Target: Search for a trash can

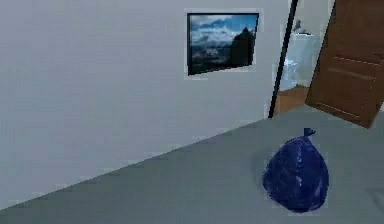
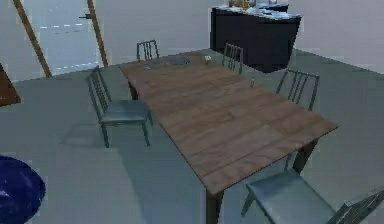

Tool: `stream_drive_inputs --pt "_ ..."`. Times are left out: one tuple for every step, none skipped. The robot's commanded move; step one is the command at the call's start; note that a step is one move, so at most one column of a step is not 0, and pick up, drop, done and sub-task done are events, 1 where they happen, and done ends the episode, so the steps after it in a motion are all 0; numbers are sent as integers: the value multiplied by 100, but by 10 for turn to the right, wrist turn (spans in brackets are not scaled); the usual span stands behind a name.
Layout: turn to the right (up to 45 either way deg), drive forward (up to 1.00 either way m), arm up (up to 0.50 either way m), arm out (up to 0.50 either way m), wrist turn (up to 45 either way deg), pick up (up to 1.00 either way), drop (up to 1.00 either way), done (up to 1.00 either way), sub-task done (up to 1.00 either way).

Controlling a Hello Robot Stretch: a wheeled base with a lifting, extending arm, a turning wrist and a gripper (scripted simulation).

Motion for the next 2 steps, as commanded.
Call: stream_drive_inputs --pt "0 100 0 0 0 0 0 0 0" --pt "60 0 0 0 0 0 0 0 0"
